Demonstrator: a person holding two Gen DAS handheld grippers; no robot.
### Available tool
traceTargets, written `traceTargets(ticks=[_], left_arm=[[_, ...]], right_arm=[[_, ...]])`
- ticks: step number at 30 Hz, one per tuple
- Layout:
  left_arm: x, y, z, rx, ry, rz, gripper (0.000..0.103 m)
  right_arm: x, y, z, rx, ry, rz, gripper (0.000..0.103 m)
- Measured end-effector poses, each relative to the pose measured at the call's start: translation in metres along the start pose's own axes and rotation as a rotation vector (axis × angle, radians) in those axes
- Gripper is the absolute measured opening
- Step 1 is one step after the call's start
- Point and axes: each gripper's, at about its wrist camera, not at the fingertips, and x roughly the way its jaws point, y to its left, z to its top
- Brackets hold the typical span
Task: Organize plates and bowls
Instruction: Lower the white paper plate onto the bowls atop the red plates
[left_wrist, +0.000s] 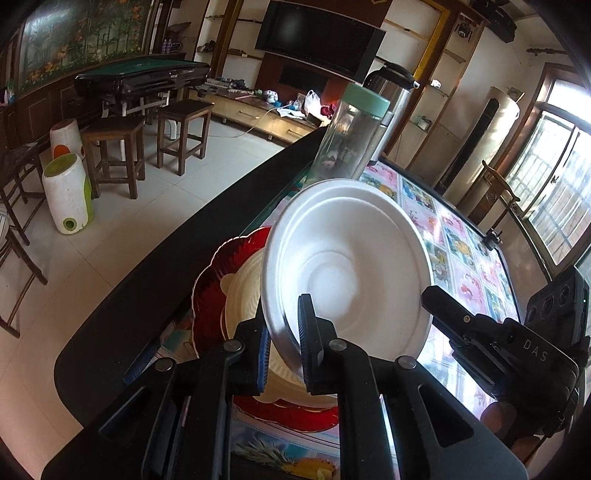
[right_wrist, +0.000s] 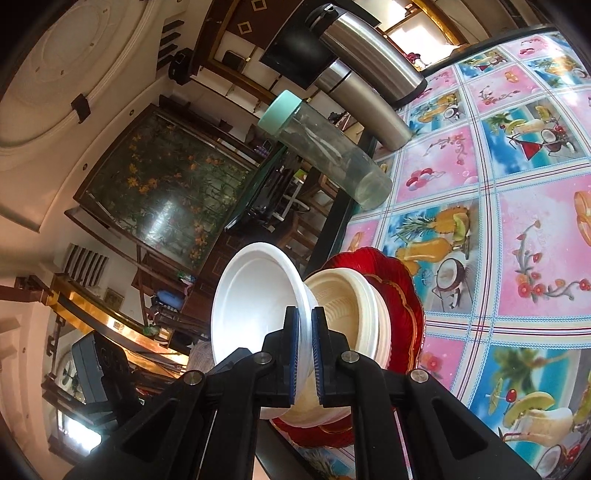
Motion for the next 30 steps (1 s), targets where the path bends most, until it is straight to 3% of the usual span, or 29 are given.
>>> traceTargets(ticks=[13,16,18,26,30], left_arm=[[0.01,0.006,-0.008,0.049,0.038,0.082,0.014],[0.012,0.006,-0.009,0.074,0.033,0.123,0.024],[0.014,0.005,-0.011,0.09,0.04,0.135,0.037],[0.021,0.006,-0.016,0.118,0.058,0.175,0.039],[0.014,0.0,-0.017,0.147,0.007,0.216,0.039]], right_arm=[[0.012,-0.019,-0.006,0.004,0.022,-0.035,0.008],[0.01,-0.021,-0.007,0.006,0.018,-0.027,0.008],[0.01,-0.021,-0.007,0.002,0.018,-0.026,0.008],[0.007,-0.026,-0.008,0.012,0.015,0.005,0.011],[0.001,-0.031,-0.007,0.018,0.006,0.054,0.011]])
